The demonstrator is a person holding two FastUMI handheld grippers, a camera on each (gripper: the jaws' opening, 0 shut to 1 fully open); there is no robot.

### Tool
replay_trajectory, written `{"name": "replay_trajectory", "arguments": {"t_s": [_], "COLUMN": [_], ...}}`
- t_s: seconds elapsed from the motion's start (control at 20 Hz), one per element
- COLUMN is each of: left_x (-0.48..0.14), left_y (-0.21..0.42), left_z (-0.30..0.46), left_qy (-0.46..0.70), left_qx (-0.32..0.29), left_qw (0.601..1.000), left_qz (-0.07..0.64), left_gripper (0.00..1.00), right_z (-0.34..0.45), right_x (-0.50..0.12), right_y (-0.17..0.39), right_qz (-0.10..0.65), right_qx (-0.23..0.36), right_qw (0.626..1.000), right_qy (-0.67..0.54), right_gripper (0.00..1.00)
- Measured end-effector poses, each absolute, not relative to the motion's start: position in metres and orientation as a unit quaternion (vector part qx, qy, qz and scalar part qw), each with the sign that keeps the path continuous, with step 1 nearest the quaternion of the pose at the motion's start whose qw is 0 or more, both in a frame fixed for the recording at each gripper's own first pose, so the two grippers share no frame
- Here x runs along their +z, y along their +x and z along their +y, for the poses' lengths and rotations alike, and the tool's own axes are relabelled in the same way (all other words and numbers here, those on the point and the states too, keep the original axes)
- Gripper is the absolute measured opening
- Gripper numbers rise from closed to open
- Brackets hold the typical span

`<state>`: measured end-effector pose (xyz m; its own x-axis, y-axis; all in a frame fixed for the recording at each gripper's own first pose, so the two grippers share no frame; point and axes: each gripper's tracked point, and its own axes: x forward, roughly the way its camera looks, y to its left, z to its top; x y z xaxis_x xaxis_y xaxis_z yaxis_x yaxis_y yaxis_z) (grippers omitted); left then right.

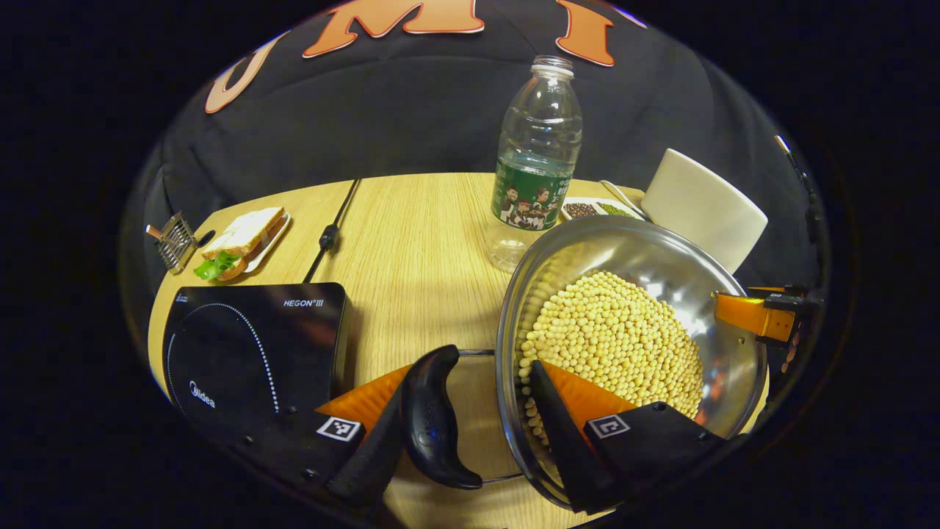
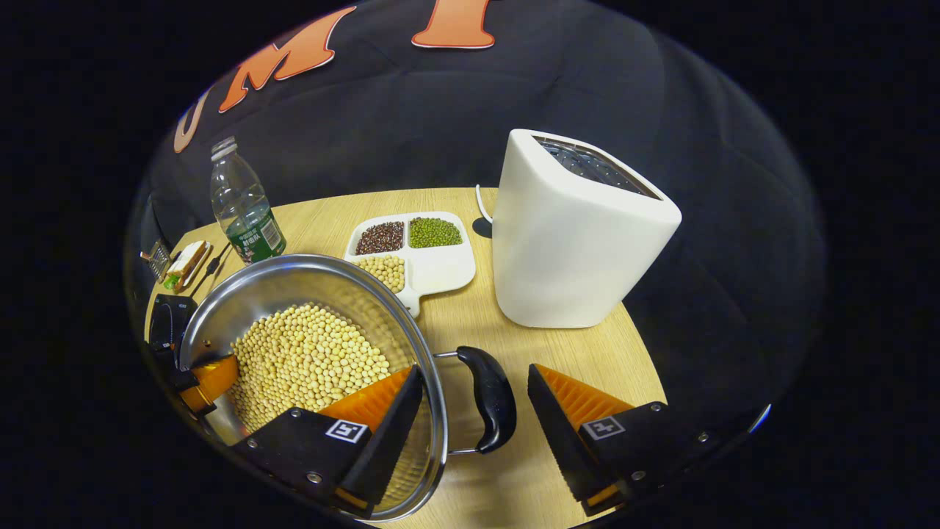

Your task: First push the handle of the pot to place it horizontally, then grasp the pot with both hands and set it on the induction cooktop.

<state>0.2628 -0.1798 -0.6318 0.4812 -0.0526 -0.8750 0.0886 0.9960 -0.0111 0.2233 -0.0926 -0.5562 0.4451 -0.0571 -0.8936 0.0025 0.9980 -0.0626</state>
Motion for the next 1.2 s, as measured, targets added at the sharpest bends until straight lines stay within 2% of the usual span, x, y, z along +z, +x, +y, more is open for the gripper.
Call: {"name": "replay_trajectory", "arguments": {"t_s": [0.1,0.15,0.55,0.6,0.8,0.9,0.95,1.0,1.2], "left_x": [-0.631,-0.63,-0.627,-0.629,-0.628,-0.625,-0.624,-0.622,-0.611], "left_y": [0.265,0.266,0.273,0.276,0.276,0.274,0.272,0.272,0.271], "left_z": [-0.18,-0.181,-0.182,-0.182,-0.183,-0.181,-0.18,-0.179,-0.176], "left_qy": [0.014,0.013,0.007,0.004,0.005,-0.002,-0.007,-0.009,-0.003], "left_qx": [-0.04,-0.042,-0.046,-0.046,-0.048,-0.047,-0.044,-0.043,-0.044], "left_qw": [0.865,0.867,0.875,0.876,0.879,0.88,0.88,0.881,0.884], "left_qz": [0.5,0.497,0.482,0.48,0.474,0.472,0.472,0.472,0.465], "left_gripper": [1.0,0.93,0.77,0.79,0.76,0.76,0.72,0.75,0.72], "right_z": [-0.09,-0.089,-0.089,-0.088,-0.088,-0.087,-0.087,-0.087,-0.083], "right_x": [-0.56,-0.559,-0.556,-0.556,-0.553,-0.551,-0.55,-0.549,-0.545], "right_y": [0.222,0.224,0.216,0.214,0.207,0.202,0.199,0.196,0.186], "right_qz": [0.529,0.525,0.531,0.534,0.537,0.533,0.533,0.533,0.533], "right_qx": [-0.011,-0.009,-0.015,-0.018,-0.026,-0.031,-0.034,-0.035,-0.038], "right_qw": [0.848,0.85,0.845,0.844,0.842,0.845,0.845,0.846,0.845], "right_qy": [-0.036,-0.042,-0.06,-0.05,-0.042,-0.027,-0.02,-0.017,0.001], "right_gripper": [0.84,0.77,0.72,0.72,0.64,0.57,0.54,0.57,0.56]}}
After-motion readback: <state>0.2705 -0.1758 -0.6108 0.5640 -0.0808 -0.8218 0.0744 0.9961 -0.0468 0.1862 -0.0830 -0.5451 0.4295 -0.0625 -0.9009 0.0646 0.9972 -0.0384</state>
